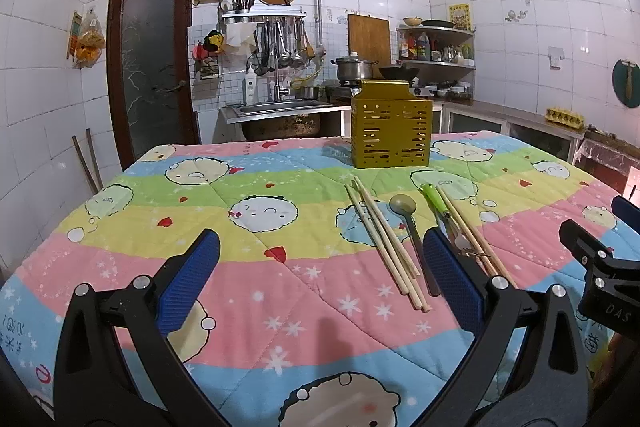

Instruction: Organize utensils

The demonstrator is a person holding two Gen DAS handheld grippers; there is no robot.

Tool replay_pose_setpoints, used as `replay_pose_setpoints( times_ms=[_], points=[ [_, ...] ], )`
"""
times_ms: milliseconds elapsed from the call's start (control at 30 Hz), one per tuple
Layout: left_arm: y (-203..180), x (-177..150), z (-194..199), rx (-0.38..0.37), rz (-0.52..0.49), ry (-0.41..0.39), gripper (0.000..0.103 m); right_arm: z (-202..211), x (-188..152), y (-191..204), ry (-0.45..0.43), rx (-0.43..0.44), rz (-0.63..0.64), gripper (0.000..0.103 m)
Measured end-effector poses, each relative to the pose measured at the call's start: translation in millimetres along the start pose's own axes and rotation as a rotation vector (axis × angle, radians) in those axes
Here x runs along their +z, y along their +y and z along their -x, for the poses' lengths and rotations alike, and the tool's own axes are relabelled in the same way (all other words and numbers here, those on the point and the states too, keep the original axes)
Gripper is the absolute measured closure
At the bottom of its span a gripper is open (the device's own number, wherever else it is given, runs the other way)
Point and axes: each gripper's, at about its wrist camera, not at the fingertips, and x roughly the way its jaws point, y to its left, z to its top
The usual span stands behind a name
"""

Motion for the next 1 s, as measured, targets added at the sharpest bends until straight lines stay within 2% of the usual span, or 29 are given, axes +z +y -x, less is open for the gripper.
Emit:
replay_pose_setpoints(
  times_ms=[167,267,400,600,833,933,1000],
  points=[
    [1.4,5.2,-7.2,-0.038,0.002,0.062,0.005,-1.9,6.0,-1.3,0.032,0.029,-0.008,0.004],
    [4.9,14.0,-9.7,-0.037,0.004,0.069,0.005,2.8,20.5,-1.1,0.015,0.037,-0.004,0.004],
    [10.3,40.4,-14.3,-0.082,0.009,0.053,0.005,-0.6,48.8,4.1,-0.048,0.026,0.058,0.004],
    [9.3,78.3,-47.7,-0.107,0.012,0.056,0.005,-29.7,79.5,9.7,-0.059,0.032,0.059,0.004],
    [0.0,111.9,-113.4,-0.076,0.004,0.116,0.005,-92.9,117.2,18.9,0.021,0.033,0.091,0.004],
    [-2.1,122.8,-143.2,-0.084,0.018,0.153,0.005,-131.0,125.6,21.7,0.084,0.034,0.078,0.004],
    [-2.5,125.2,-157.2,-0.06,0.028,0.163,0.005,-154.5,124.4,22.8,0.142,0.033,0.067,0.004]
  ],
)
